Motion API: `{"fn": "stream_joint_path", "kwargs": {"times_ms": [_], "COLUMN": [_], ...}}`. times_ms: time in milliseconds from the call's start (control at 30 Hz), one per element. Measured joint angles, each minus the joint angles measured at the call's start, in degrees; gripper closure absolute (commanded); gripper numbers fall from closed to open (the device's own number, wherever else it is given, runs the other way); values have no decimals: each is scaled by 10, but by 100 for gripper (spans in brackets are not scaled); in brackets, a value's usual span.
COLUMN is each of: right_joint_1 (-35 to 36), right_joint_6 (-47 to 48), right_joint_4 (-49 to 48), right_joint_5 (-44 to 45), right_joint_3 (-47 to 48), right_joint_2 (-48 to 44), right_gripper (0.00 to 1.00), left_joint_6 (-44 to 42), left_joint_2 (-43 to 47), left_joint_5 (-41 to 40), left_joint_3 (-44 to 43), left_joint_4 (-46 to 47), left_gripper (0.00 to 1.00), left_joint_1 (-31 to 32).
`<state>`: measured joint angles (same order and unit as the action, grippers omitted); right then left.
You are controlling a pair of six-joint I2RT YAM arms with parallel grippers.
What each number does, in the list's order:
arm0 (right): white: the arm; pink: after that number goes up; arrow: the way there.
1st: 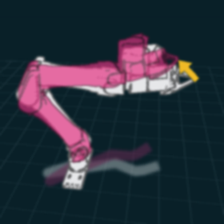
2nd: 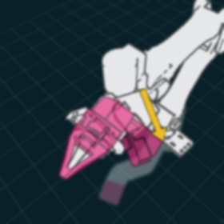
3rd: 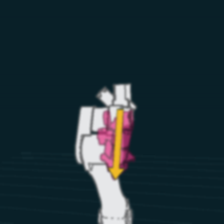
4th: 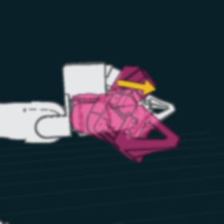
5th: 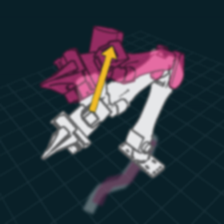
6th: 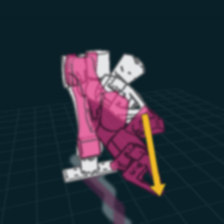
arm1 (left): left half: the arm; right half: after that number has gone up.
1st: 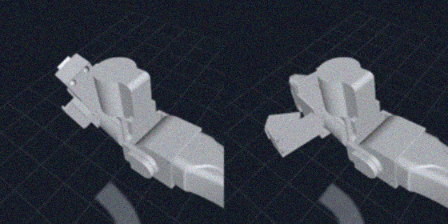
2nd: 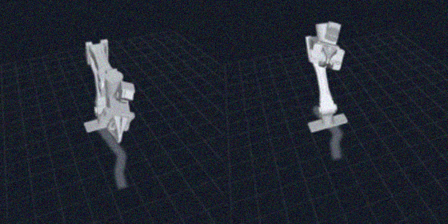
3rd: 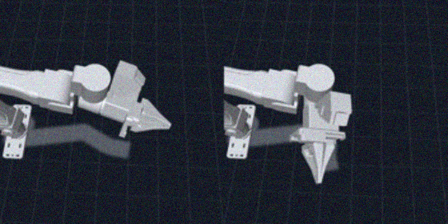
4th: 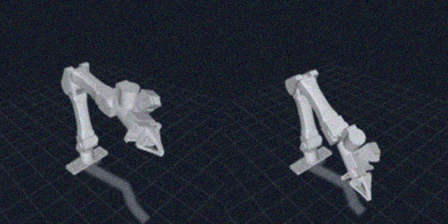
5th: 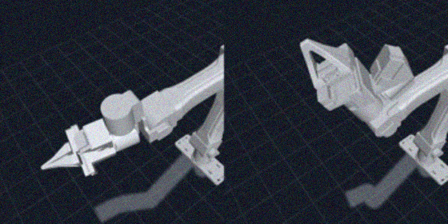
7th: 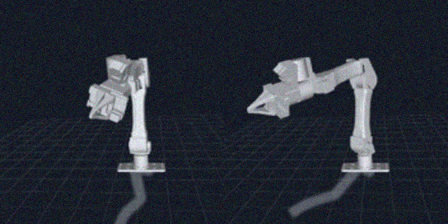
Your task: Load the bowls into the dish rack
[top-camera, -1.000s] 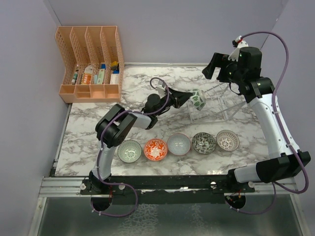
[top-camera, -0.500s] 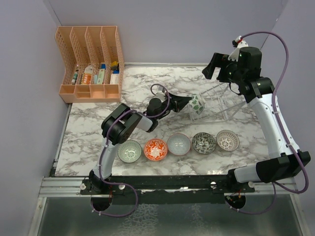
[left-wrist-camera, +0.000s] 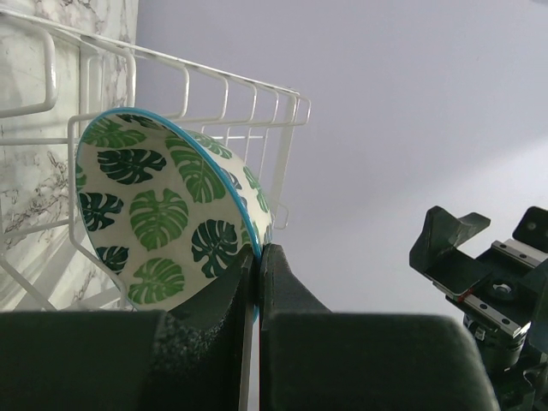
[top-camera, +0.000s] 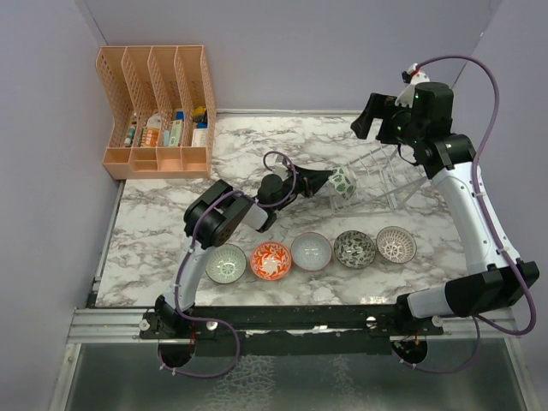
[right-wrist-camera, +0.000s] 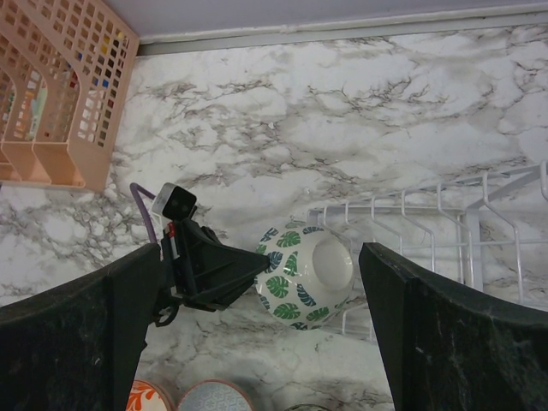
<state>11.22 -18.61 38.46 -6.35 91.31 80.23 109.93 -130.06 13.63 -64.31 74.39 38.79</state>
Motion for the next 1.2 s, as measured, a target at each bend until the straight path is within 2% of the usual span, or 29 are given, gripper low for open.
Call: {"fn": "stream_joint_path", "kwargs": {"times_ms": [533,633,800,900,1067,1100,1200], "right_joint_1": [0,0,0,0,0,0,0], "right_joint_6": [3,4,5,5,5,5,7], "right_joint_4": [-1,-1,-1,-4,-8,-9,-11], "right_joint_5": [-10,-15,-21,-24,-35,-41,-44], "right_joint_3": [-5,-5,-6,-7,-13,-14,-14], "right_joint_2": [9,9,9,9,9,9,9], "right_gripper": [0,0,0,0,0,0,0], "left_joint_6": [34,37,34,24,-12,-38,-52], "left_joint_2": [-32,-33,-33,-32,-27,-19,-15], "left_joint_5": [-11,-10,3,20,55,72,81], "left_joint_3": [-17,-17,-15,-9,-8,-8,-8], "left_joint_4": [23,23,21,13,-30,-65,-82], "left_gripper": [99,88,82,71,57,54,54], "left_joint_1": [9,9,9,8,-5,-14,-21]}}
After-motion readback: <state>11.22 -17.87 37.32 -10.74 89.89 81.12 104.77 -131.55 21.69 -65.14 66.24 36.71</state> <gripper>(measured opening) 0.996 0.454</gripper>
